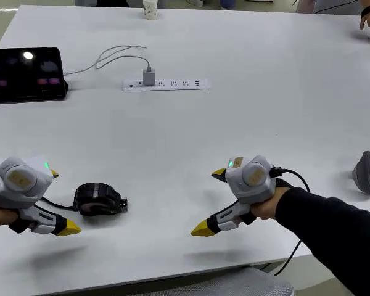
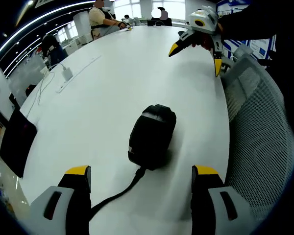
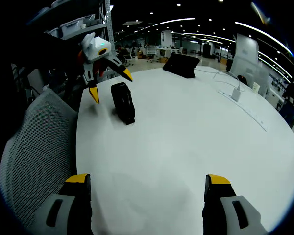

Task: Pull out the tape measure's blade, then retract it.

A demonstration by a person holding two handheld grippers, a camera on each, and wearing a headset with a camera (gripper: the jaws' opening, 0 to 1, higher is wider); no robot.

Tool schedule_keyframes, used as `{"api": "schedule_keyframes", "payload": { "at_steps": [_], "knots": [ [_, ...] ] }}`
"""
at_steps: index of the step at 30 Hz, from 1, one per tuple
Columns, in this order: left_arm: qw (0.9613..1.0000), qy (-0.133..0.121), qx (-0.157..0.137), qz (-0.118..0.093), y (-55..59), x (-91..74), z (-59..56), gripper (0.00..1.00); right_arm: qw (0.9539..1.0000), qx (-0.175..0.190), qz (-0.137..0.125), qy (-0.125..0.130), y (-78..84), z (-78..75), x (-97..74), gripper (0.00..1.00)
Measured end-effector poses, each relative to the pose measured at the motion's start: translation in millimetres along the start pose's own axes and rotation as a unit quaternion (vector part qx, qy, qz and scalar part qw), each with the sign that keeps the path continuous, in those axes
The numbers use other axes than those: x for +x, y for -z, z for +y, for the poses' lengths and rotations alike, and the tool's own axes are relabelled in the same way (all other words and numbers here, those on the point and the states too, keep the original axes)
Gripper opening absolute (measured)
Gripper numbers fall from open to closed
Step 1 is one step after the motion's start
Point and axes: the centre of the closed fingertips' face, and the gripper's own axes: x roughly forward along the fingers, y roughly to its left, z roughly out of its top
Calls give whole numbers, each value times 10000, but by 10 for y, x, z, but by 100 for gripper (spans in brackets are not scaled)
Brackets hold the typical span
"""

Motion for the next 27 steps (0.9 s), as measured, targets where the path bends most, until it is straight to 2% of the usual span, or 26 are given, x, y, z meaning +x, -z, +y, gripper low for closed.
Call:
{"api": "schedule_keyframes", "payload": {
  "at_steps": [2,9,12,15,18,23,27],
  "knots": [
    [9997,61,235,53,-54,22,-23,80,9999,-118,-2,-59,-44,20,59,95],
    [9968,285,736,152,-192,112,-87,76,9991,-310,79,-279,-149,81,251,90],
    [9944,385,952,245,-237,141,-118,74,9989,-323,49,-322,-230,84,314,89],
    [9913,486,1208,214,-330,167,-139,74,9985,-375,64,-383,-303,105,375,87],
    [9892,587,1323,237,-365,203,-142,73,9976,-517,91,-453,-353,134,408,86],
    [9872,680,1408,320,-353,279,-106,69,9958,-726,154,-540,-426,192,491,83],
    [9862,716,1470,262,-392,315,-117,66,9946,-824,161,-605,-488,225,576,79]
  ]
}}
